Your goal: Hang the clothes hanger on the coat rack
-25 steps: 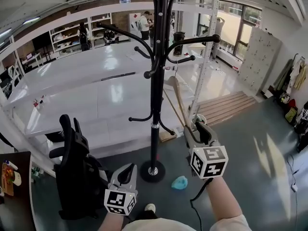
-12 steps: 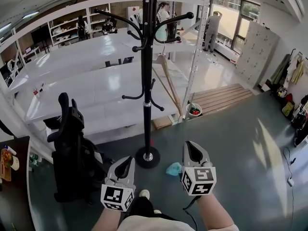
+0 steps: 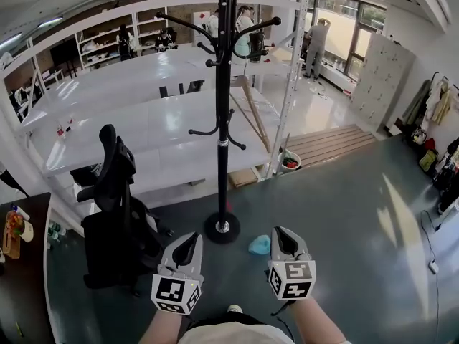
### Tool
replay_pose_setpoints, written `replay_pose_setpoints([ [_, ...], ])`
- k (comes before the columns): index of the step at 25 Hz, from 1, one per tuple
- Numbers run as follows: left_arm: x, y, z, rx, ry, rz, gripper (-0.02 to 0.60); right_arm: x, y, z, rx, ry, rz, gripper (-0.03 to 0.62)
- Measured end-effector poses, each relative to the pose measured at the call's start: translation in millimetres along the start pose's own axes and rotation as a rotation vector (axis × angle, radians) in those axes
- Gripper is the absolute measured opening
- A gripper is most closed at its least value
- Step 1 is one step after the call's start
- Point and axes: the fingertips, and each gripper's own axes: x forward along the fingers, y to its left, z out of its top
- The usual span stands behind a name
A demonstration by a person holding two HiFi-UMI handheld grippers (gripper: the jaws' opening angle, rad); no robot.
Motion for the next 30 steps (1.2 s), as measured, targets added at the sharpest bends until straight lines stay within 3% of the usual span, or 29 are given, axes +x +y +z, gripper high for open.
replay_pose_setpoints([
  [20,-244.6,-48.0,10.4,-0.004,-0.014,-0.015,0.0,-207.5,130.5,-51.3,-0.011,0.014,0.005,0.026],
  [30,-298.9,-70.9,12.7,-0.016,-0.004,-0.03,0.0,-264.8,154.5,-71.4,0.001,0.036,0.006,0.026],
])
